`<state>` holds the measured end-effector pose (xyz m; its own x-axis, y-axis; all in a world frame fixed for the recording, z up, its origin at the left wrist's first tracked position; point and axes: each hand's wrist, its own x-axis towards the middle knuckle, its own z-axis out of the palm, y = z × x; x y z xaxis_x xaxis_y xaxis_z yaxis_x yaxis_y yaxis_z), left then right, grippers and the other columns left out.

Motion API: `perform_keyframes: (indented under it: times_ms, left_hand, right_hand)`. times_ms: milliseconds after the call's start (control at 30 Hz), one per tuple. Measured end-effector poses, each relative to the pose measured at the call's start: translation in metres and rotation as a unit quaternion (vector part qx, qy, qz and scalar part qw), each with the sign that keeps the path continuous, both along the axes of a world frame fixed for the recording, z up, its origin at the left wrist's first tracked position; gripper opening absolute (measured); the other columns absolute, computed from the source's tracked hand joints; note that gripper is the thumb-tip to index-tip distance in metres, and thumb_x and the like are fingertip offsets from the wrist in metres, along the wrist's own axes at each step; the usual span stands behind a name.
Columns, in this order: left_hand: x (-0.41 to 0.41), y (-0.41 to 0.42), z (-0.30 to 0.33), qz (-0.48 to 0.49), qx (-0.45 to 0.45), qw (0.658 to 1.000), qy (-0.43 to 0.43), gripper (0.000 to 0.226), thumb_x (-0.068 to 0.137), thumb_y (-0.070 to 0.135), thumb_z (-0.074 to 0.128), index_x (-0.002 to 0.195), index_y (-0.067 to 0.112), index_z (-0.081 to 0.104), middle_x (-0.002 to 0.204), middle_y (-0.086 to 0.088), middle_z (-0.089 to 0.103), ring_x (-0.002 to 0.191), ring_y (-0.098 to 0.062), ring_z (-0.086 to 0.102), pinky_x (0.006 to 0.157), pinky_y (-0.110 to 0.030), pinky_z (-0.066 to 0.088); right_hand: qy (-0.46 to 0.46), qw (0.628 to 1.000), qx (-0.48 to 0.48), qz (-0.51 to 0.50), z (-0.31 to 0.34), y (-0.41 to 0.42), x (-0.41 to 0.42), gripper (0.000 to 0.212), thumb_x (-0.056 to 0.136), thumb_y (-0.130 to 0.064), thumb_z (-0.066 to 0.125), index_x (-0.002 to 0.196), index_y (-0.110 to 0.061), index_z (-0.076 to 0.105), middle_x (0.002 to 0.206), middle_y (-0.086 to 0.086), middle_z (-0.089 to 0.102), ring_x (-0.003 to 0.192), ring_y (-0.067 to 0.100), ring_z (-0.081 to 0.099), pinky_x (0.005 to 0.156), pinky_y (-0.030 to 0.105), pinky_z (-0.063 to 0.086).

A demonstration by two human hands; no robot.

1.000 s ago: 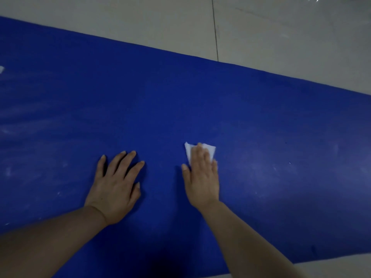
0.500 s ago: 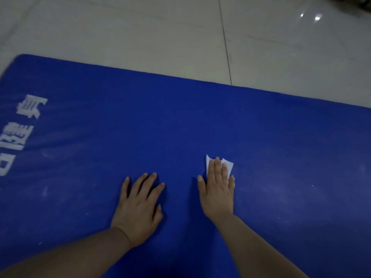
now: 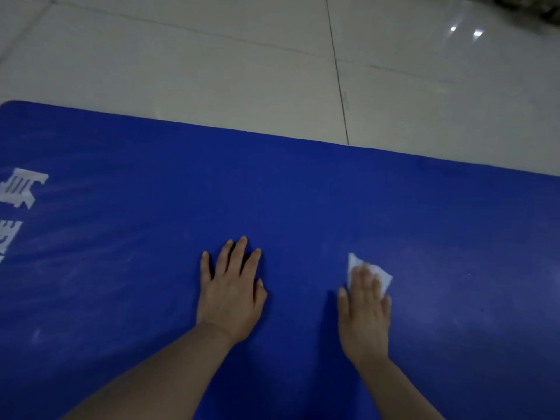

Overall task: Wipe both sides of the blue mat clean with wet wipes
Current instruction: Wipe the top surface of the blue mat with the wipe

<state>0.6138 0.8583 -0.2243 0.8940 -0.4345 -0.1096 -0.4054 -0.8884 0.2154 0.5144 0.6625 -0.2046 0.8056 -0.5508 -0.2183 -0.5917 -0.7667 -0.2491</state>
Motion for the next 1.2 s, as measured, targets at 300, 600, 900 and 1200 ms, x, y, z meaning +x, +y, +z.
perform_keyframes:
  times_ms: [300,600,900,1200]
  left_hand:
    - [0.001,-0.003,-0.002,0.000,-0.014,1.000,-0.022,0.056,0.086,0.037,0.032,0.131,0.014,0.056,0.146,-0.010,0.042,0.136,-0.029,0.034,0.109,-0.060,0.019]
    - [0.002,-0.005,0.000,-0.004,0.001,1.000,-0.031,0.056,0.086,0.036,0.032,0.130,0.011,0.057,0.145,-0.012,0.042,0.135,-0.031,0.035,0.108,-0.063,0.022]
    - [0.003,-0.006,0.002,-0.005,0.003,1.000,-0.027,0.057,0.086,0.037,0.032,0.130,0.011,0.057,0.144,-0.013,0.044,0.135,-0.031,0.035,0.109,-0.061,0.019]
    - [0.003,-0.005,0.003,-0.008,0.003,1.000,-0.021,0.057,0.086,0.037,0.033,0.130,0.012,0.058,0.145,-0.012,0.043,0.135,-0.031,0.035,0.109,-0.060,0.019]
  right_hand:
    - [-0.019,0.986,-0.011,0.163,-0.010,0.026,0.052,0.082,0.087,-0.065,-0.013,0.151,-0.017,0.002,0.159,-0.002,0.000,0.147,0.016,0.001,0.117,0.039,-0.002]
    - [-0.002,0.999,-0.052,-0.014,-0.007,-0.026,0.081,0.075,0.093,-0.057,0.007,0.153,-0.012,0.006,0.161,0.005,0.005,0.147,0.023,0.003,0.116,0.048,0.004]
    - [0.014,0.999,-0.042,0.000,-0.007,-0.044,0.086,0.069,0.096,-0.052,0.009,0.153,-0.014,0.008,0.161,0.000,0.002,0.147,0.020,0.001,0.118,0.046,0.005]
    - [0.009,0.984,-0.022,0.178,-0.003,0.005,0.093,0.083,0.085,-0.064,-0.012,0.152,-0.017,-0.002,0.159,-0.004,-0.009,0.146,0.014,-0.008,0.116,0.038,-0.008]
